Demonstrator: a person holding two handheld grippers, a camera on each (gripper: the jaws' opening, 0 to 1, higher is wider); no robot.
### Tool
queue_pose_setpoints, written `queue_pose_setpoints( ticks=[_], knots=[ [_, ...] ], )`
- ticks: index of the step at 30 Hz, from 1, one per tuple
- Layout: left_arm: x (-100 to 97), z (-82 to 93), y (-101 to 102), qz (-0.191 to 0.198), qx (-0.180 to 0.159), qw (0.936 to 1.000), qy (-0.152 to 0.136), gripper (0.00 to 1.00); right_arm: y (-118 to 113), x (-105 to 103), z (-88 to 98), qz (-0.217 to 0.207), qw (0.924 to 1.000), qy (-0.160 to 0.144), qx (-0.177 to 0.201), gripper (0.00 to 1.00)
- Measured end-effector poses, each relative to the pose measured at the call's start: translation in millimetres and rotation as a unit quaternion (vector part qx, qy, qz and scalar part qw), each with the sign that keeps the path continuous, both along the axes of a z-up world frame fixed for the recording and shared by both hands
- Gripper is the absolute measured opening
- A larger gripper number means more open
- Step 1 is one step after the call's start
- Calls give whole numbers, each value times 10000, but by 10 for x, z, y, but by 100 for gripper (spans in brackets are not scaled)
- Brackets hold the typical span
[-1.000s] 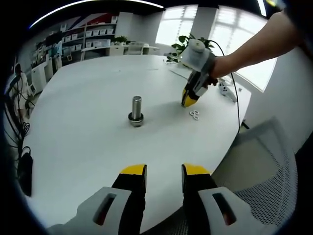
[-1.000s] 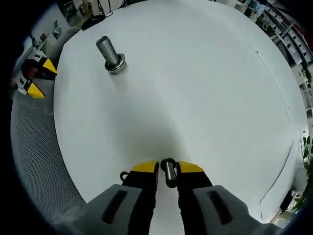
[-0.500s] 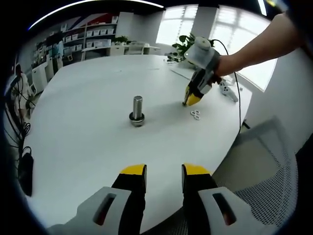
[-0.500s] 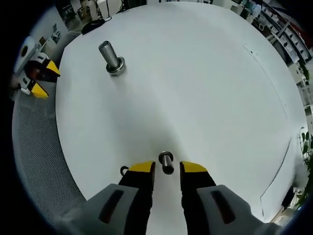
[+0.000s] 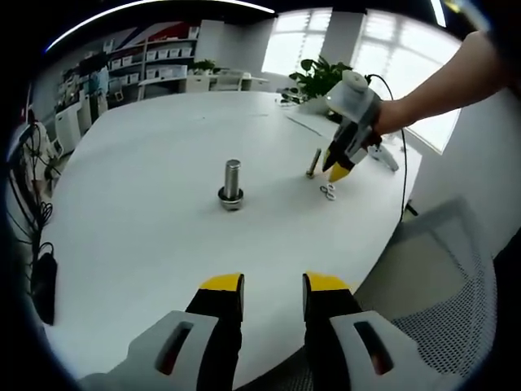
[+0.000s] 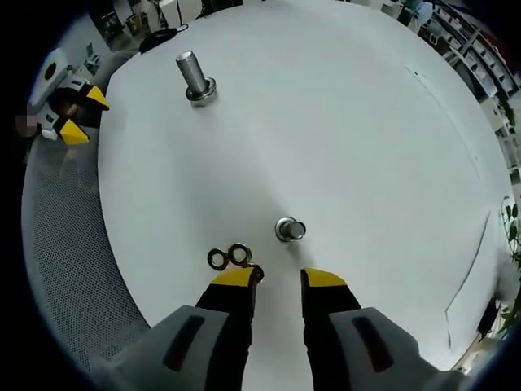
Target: Place the washer onto the threaded stud by aligning its center hole with the stud, sliding it down to the base, and recovering from edge contact or off-axis alignment until the washer reaches the visible bottom stop.
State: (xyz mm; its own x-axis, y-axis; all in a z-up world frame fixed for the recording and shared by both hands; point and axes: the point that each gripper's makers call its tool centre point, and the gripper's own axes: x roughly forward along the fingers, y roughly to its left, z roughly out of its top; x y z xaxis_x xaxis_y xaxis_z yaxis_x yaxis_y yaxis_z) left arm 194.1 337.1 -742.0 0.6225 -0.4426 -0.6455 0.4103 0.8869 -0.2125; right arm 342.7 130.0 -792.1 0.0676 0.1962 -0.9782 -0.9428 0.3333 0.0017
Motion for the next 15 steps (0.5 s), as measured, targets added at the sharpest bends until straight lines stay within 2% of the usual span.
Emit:
queue_pose_setpoints(
  ticks=[15],
  knots=[
    [0, -3, 27, 65, 23, 10000, 10, 27, 36, -160, -22, 168, 9998, 71, 68, 26]
  ],
)
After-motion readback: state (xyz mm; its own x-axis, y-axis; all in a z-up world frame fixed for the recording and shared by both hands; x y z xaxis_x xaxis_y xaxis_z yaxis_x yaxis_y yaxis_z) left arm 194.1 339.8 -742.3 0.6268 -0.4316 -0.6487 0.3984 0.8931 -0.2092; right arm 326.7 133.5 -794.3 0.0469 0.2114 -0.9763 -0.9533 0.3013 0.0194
